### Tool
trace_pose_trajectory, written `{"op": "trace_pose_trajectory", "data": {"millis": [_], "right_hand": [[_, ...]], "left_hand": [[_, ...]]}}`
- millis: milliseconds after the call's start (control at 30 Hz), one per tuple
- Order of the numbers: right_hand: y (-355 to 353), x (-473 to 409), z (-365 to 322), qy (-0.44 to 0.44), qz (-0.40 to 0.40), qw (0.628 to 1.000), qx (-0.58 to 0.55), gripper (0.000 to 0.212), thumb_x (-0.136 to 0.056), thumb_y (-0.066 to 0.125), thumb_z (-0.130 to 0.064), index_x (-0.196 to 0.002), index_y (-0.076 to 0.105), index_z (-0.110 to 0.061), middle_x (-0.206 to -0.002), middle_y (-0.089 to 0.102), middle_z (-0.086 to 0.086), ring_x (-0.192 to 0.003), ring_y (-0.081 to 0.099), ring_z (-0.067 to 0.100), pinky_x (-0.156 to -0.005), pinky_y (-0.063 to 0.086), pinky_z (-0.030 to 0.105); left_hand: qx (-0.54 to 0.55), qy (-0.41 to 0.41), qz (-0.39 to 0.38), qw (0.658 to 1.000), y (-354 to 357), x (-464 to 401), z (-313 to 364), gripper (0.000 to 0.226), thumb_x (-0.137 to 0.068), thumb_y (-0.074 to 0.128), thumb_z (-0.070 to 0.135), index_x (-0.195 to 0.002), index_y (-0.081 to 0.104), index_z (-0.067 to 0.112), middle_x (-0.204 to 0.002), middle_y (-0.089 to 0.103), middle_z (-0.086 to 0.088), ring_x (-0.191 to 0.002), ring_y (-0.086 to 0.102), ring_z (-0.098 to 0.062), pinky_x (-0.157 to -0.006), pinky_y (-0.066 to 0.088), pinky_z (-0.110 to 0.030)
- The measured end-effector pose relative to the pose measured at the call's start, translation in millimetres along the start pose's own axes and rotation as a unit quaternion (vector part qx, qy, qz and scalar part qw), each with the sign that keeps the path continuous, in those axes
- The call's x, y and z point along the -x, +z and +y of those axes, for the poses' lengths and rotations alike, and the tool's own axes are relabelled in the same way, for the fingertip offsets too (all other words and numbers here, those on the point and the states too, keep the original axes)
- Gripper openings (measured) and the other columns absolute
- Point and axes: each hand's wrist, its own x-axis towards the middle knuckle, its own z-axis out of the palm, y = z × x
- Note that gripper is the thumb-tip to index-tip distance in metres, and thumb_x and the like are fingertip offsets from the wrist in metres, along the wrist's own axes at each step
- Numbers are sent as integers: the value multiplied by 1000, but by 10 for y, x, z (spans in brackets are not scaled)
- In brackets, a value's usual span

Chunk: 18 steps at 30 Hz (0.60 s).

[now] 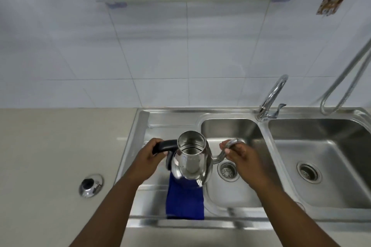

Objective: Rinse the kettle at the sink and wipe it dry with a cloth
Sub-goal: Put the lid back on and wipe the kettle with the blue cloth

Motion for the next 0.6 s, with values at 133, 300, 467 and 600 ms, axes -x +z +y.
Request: {"op": "trace_pose_trajectory", "data": {"millis": [133, 300, 467, 600], "right_hand": [[441, 94, 26, 7, -14, 1000, 14, 23, -92, 63, -3, -101, 75, -21, -106, 78, -1, -105, 71, 16, -103, 52, 49], [950, 177, 43, 6, -27, 998, 48, 30, -93, 63, -8, -98, 73, -36, -110, 76, -4, -109, 69, 15, -104, 51, 47], [1310, 258, 140, 21, -27, 999, 40, 23, -93, 63, -8, -105, 74, -25, -110, 76, -5, -110, 69, 13, -103, 52, 47], [1454, 308, 189, 33, -23, 998, 53, 23, -94, 62, -10, -112, 72, -20, -113, 74, -5, -111, 67, 11, -105, 51, 45]], "left_hand": [[-7, 2, 24, 1000, -412, 177, -170, 23, -90, 64, 8, -99, 59, 29, -95, 66, 2, -83, 62, 2, -74, 46, -11], [-1, -24, 19, 1000, -858, 304, -431, 21, -89, 64, 7, -103, 60, 22, -98, 66, -7, -88, 62, -11, -82, 46, -26], [6, -26, 11, 1000, -1145, 338, -634, 23, -89, 63, 4, -100, 61, 24, -92, 66, 4, -81, 60, 2, -74, 47, -12], [14, -29, 0, 999, -1246, 331, -763, 24, -88, 63, 2, -100, 61, 22, -93, 64, 0, -81, 59, 0, -77, 46, -14]]}}
